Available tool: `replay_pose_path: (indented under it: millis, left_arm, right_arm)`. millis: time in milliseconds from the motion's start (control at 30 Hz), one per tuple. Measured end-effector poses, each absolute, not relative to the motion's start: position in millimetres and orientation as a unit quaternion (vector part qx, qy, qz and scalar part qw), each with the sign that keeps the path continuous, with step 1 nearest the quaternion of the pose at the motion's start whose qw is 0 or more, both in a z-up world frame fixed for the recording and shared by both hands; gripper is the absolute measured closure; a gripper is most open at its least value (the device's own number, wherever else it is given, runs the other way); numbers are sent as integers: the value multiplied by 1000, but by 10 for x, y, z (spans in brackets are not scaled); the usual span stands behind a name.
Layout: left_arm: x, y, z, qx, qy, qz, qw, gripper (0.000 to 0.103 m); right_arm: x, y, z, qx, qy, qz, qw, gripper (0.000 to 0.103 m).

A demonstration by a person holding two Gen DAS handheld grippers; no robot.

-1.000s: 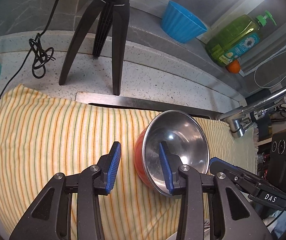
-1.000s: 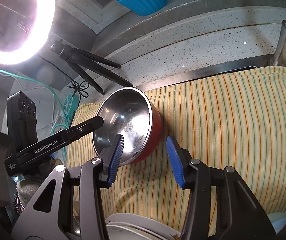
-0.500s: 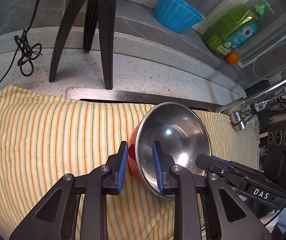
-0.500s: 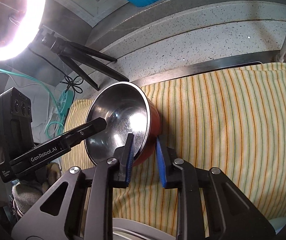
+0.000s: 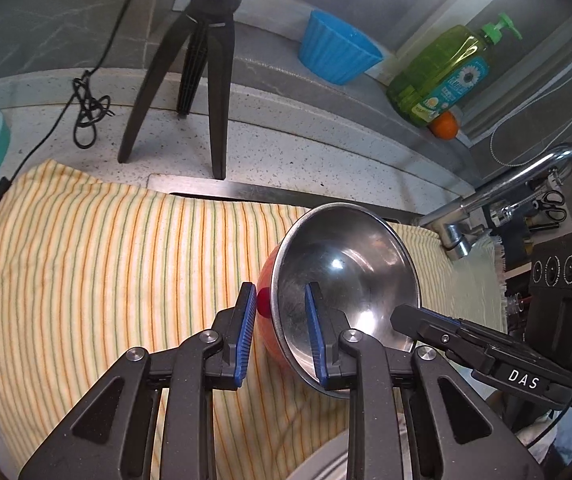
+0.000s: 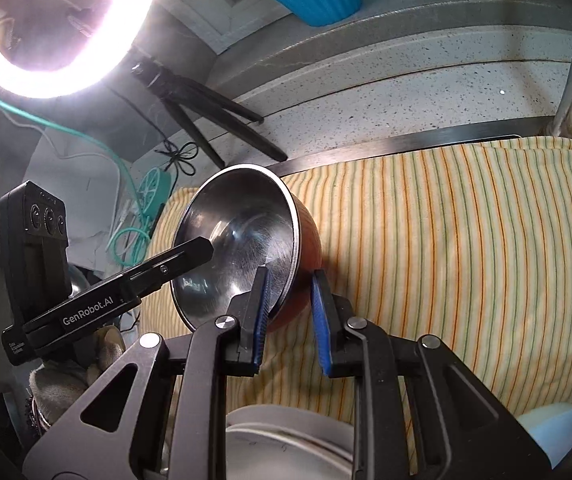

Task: Organize plates and bowls
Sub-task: 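Lift the red bowl with the right gripper and nest it into the steel bowl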

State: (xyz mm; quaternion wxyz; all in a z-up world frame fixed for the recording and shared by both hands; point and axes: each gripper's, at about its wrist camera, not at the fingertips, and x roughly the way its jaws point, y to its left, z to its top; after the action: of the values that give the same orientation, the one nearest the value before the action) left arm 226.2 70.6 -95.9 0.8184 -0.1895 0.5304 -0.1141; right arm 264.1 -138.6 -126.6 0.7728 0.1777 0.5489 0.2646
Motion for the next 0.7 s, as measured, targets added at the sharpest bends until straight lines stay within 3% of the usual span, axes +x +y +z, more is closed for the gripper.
replay_pose_path:
  millis: [700]
  left_arm:
    - [902, 999, -439, -227, 457, -50, 859, 80]
  right_arm:
    - [1638, -999, -787, 116, 528, 367, 757, 82]
